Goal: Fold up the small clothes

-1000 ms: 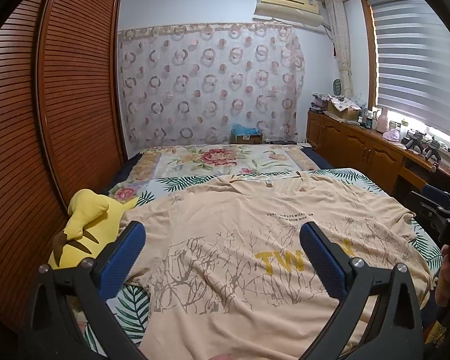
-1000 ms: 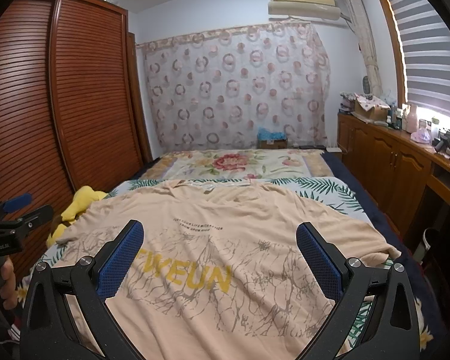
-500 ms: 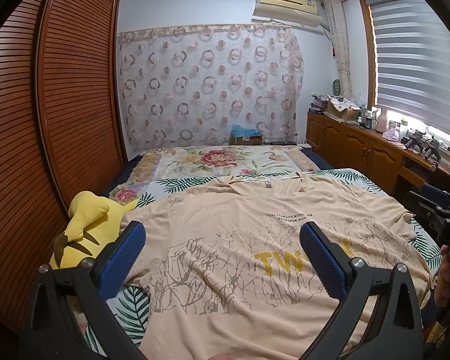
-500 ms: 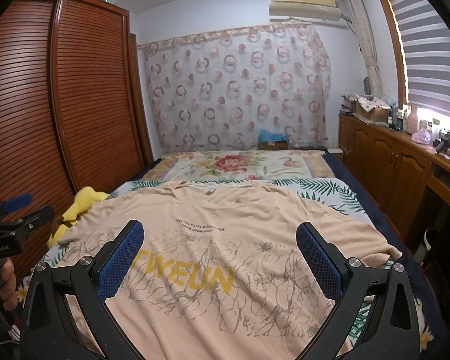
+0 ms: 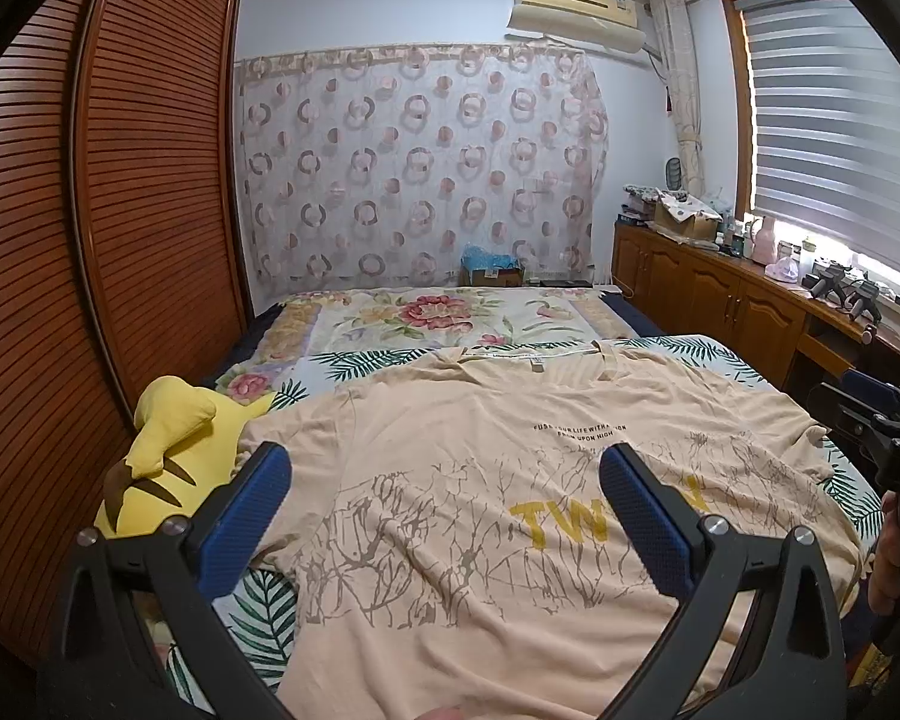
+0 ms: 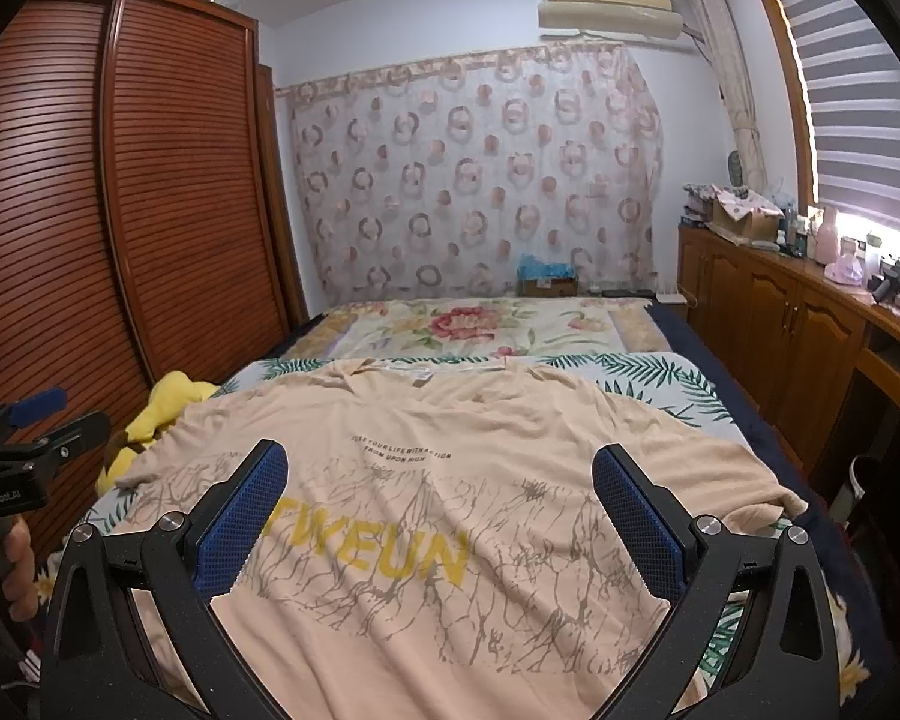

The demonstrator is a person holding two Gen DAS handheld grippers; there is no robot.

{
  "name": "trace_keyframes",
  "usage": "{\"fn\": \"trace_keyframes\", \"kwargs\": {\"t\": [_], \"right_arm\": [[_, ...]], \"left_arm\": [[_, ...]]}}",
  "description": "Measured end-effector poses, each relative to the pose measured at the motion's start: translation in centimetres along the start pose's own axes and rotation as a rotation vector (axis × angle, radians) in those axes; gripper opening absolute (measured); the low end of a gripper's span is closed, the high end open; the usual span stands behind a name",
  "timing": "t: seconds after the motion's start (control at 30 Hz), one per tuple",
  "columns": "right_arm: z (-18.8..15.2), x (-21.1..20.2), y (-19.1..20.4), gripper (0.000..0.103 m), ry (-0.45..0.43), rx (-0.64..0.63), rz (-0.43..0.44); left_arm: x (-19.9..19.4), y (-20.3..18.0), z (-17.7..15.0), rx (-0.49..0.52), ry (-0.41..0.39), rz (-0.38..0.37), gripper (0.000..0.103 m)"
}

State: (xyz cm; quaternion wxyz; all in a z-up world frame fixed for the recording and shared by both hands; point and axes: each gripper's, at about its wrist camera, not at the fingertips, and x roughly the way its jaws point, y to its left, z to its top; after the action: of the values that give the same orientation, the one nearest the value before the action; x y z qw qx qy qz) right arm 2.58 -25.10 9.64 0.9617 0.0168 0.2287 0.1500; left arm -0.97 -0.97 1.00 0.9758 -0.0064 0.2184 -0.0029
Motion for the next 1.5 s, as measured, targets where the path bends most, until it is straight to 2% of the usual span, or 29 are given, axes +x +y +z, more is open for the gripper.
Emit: {"fn": "trace_keyframes", "kwargs": {"t": [0.83, 1.1, 1.3, 1.5], "right_arm": [[0.1, 0.0, 0.1, 0.103, 0.000, 0.001, 0.002], [0.0, 0.0, 1.3, 0.103, 0.005, 0.008, 0.007], [-0.8, 1.8, 3.2, 0.103, 0.020, 0.009, 0.008], [-1.3, 3.4, 3.3, 0.103, 0.048, 0.024, 0.010]], "left_arm": [[0.0, -0.1, 0.1, -0.002, 0.001, -0.001, 0.103], [0.0, 0.0, 0.1, -0.009, 0.014, -0.007, 0.103], [0.7, 0.1, -0.6, 0.001, 0.017, 0.011, 0.103], [2.9, 2.2, -2.0, -0.019, 0.069, 0.016, 0.103]]}}
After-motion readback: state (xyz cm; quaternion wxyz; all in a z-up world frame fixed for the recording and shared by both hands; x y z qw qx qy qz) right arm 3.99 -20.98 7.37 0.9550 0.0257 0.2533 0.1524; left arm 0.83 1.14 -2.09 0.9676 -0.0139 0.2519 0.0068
